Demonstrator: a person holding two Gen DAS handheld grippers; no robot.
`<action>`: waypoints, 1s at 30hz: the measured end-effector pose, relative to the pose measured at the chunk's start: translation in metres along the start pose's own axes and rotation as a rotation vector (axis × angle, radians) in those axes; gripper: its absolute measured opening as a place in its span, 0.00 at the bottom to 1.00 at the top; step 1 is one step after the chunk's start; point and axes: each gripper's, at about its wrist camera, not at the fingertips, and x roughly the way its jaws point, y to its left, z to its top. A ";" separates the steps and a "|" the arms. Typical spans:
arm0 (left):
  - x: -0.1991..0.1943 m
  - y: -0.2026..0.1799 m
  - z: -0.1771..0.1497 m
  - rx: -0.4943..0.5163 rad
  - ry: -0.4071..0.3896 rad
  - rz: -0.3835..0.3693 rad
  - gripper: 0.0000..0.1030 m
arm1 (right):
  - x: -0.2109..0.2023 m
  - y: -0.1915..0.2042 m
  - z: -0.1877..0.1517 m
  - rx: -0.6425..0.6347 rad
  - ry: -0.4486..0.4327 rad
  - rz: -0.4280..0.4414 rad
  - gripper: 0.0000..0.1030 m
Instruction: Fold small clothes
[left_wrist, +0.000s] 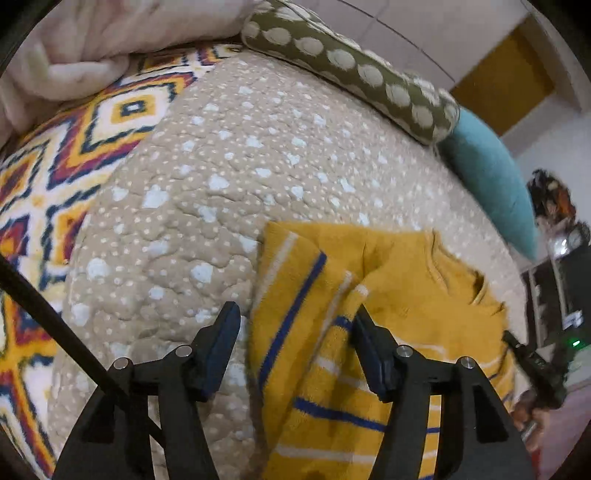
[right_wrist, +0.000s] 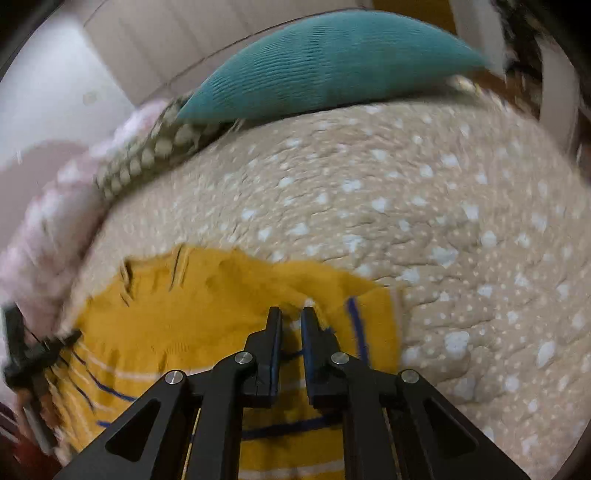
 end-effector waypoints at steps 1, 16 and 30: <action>-0.005 0.000 0.000 0.001 -0.007 0.005 0.58 | 0.000 -0.006 0.000 0.033 -0.002 0.028 0.07; -0.109 -0.018 -0.086 0.074 -0.224 0.184 0.78 | -0.094 0.044 -0.049 -0.108 -0.113 -0.012 0.19; -0.100 0.063 -0.118 0.032 -0.286 0.337 0.78 | -0.102 0.106 -0.142 -0.273 -0.058 -0.157 0.30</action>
